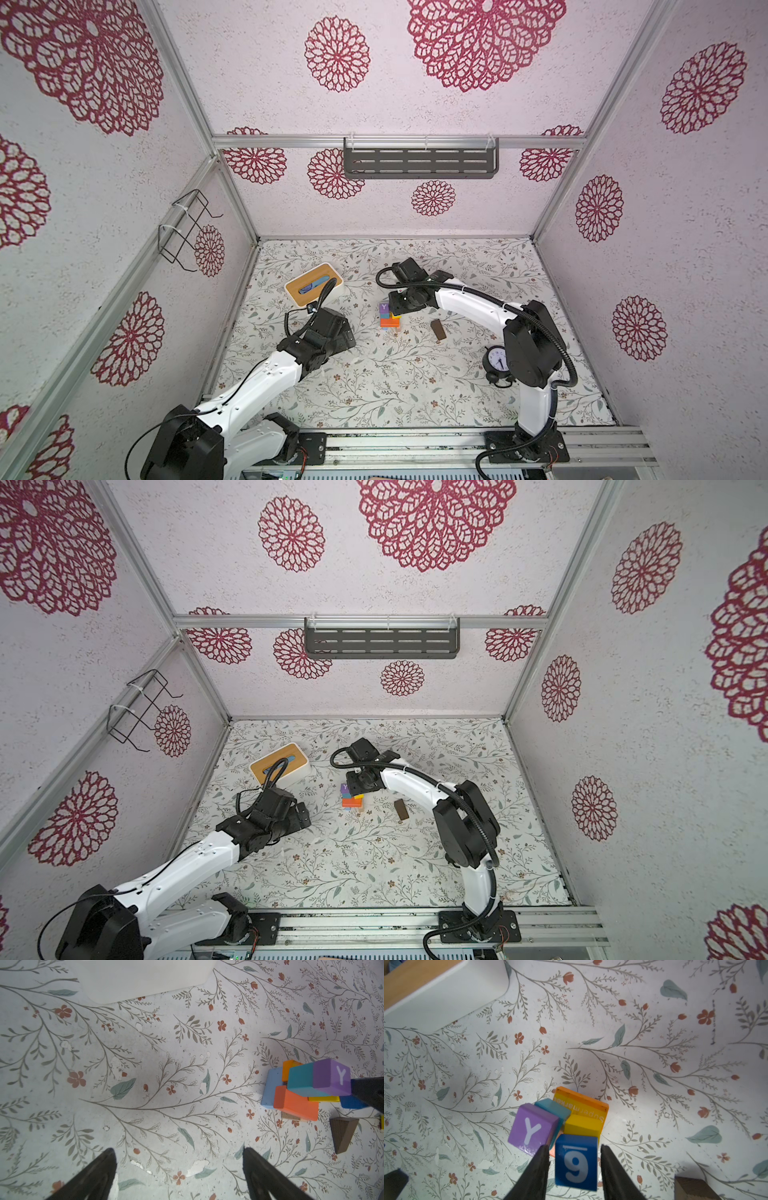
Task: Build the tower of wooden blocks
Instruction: 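Lower the blue 9 cube beside the purple Y cube on the structure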
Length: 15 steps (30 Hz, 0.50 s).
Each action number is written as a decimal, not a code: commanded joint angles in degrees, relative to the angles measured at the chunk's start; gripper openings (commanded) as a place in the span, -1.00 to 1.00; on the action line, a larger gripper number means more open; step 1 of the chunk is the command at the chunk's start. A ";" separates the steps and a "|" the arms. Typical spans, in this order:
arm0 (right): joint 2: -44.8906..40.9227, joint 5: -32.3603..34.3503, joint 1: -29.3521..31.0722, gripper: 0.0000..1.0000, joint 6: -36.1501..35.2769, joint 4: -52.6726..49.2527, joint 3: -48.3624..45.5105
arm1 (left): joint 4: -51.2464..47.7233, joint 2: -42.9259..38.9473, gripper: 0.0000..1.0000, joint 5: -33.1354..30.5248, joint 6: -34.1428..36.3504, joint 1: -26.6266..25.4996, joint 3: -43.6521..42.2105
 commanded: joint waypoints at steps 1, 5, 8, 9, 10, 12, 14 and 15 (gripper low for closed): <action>-1.11 1.15 -0.25 -0.11 -0.88 -0.86 2.39 | -0.22 -0.02 0.95 -0.26 0.58 0.56 1.25; -2.03 1.13 -0.25 -0.10 -1.16 -1.02 2.42 | -0.51 0.61 0.95 -0.38 1.00 0.63 2.47; -3.28 2.04 -0.25 -0.10 -1.46 -1.47 2.31 | -1.10 1.49 0.95 -0.61 1.70 0.72 4.03; -3.74 2.74 -0.25 -0.10 -1.63 -1.70 2.22 | -1.18 1.92 0.96 -0.61 2.04 0.80 4.54; -4.36 3.52 -0.33 -0.10 -1.84 -1.83 1.98 | -1.15 2.28 0.99 -0.57 2.44 0.85 4.98; -5.72 4.07 -0.77 -0.26 -2.13 -1.38 0.92 | -0.74 3.15 0.94 0.01 3.60 0.95 5.90; -6.94 2.79 -1.96 -0.50 -2.13 -0.35 -0.86 | 0.37 4.11 0.71 0.84 5.03 1.05 6.61; -7.60 1.69 -2.83 -0.61 -1.91 0.30 -1.94 | 1.07 4.71 0.46 1.17 5.73 1.12 6.93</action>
